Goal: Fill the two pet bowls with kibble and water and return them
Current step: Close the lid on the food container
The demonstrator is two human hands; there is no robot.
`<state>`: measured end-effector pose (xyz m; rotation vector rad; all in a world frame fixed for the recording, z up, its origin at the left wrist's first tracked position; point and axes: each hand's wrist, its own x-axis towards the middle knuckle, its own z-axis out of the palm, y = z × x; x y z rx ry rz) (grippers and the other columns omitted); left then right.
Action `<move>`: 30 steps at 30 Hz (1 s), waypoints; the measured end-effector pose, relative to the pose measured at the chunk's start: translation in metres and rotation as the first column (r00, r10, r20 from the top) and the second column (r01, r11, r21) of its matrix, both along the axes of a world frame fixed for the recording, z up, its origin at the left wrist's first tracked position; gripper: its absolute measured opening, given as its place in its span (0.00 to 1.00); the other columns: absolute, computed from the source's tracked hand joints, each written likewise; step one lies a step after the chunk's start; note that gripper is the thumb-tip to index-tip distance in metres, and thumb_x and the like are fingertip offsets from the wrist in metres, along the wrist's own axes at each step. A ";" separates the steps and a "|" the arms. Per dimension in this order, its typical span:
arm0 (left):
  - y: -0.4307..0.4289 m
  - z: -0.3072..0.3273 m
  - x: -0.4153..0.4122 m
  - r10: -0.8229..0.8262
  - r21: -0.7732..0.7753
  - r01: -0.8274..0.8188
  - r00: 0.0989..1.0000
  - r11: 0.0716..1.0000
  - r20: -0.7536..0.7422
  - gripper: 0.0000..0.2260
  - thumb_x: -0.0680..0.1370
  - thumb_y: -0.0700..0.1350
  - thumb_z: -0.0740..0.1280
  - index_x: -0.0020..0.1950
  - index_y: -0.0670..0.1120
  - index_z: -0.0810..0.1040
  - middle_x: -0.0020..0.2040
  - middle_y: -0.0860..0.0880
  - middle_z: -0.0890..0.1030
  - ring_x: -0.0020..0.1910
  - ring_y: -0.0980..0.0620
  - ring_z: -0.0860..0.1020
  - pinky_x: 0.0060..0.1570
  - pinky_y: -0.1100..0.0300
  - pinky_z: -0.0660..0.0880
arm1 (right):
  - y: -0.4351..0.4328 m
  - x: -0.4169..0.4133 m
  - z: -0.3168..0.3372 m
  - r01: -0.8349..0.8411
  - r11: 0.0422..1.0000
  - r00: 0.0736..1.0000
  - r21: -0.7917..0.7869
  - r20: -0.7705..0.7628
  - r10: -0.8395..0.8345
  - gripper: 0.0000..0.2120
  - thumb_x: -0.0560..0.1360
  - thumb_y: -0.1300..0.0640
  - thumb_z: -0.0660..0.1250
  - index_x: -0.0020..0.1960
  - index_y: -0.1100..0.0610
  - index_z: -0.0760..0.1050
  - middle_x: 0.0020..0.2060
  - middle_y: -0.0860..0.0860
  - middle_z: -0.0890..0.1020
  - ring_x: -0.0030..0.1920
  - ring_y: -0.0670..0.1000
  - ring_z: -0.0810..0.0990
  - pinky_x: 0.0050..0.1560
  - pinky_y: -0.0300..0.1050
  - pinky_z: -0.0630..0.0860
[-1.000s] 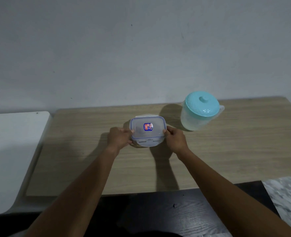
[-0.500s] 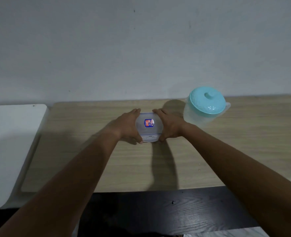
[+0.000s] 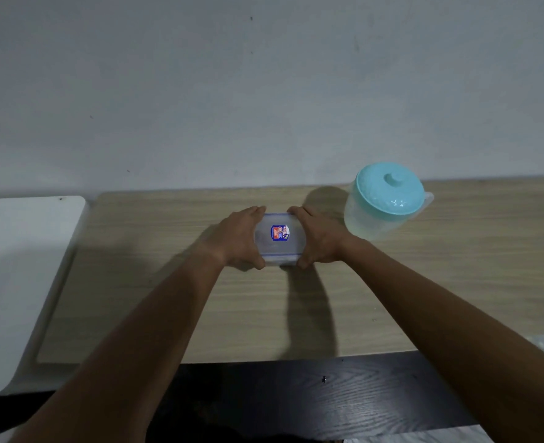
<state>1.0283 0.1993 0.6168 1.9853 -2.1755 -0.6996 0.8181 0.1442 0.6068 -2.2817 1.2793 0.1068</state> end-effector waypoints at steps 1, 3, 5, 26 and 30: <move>0.000 0.000 0.000 -0.006 -0.004 0.006 1.000 1.000 -0.004 0.54 0.59 0.49 0.80 0.79 0.44 0.56 0.78 0.46 0.62 0.74 0.46 0.64 0.70 0.56 0.64 | 0.000 0.000 -0.001 0.005 1.000 1.000 0.002 0.007 -0.005 0.58 0.58 0.52 0.84 0.79 0.55 0.57 0.74 0.51 0.66 0.66 0.58 0.74 0.55 0.48 0.74; 0.000 0.001 0.000 -0.012 -0.008 0.012 1.000 1.000 -0.026 0.54 0.59 0.49 0.80 0.79 0.44 0.56 0.78 0.46 0.61 0.74 0.46 0.64 0.70 0.56 0.64 | 0.000 -0.001 -0.002 0.012 1.000 1.000 0.005 0.016 -0.012 0.58 0.58 0.53 0.85 0.79 0.54 0.56 0.74 0.51 0.65 0.66 0.58 0.74 0.53 0.47 0.73; 0.003 -0.002 0.000 0.000 -0.005 0.000 0.998 1.000 -0.070 0.54 0.60 0.47 0.80 0.79 0.44 0.54 0.78 0.47 0.60 0.75 0.48 0.62 0.71 0.59 0.62 | 0.001 -0.002 -0.001 0.008 1.000 1.000 0.012 0.020 -0.008 0.59 0.59 0.53 0.84 0.81 0.53 0.53 0.76 0.51 0.63 0.68 0.59 0.73 0.54 0.46 0.72; 0.090 -0.032 -0.013 0.455 0.087 -0.534 0.612 0.841 -0.647 0.25 0.58 0.47 0.83 0.53 0.47 0.85 0.46 0.51 0.86 0.43 0.59 0.84 0.45 0.56 0.82 | 0.122 -0.002 -0.035 0.631 0.721 0.490 0.287 0.573 -0.657 0.27 0.64 0.57 0.81 0.58 0.38 0.77 0.51 0.38 0.85 0.45 0.47 0.88 0.53 0.59 0.83; 0.119 -0.024 -0.021 0.432 0.065 -0.529 0.609 0.846 -0.666 0.24 0.59 0.45 0.83 0.54 0.48 0.84 0.48 0.52 0.86 0.43 0.59 0.83 0.47 0.55 0.82 | 0.153 -0.011 -0.031 0.641 0.721 0.482 0.263 0.592 -0.645 0.31 0.65 0.53 0.81 0.66 0.43 0.77 0.55 0.42 0.85 0.46 0.47 0.88 0.55 0.59 0.83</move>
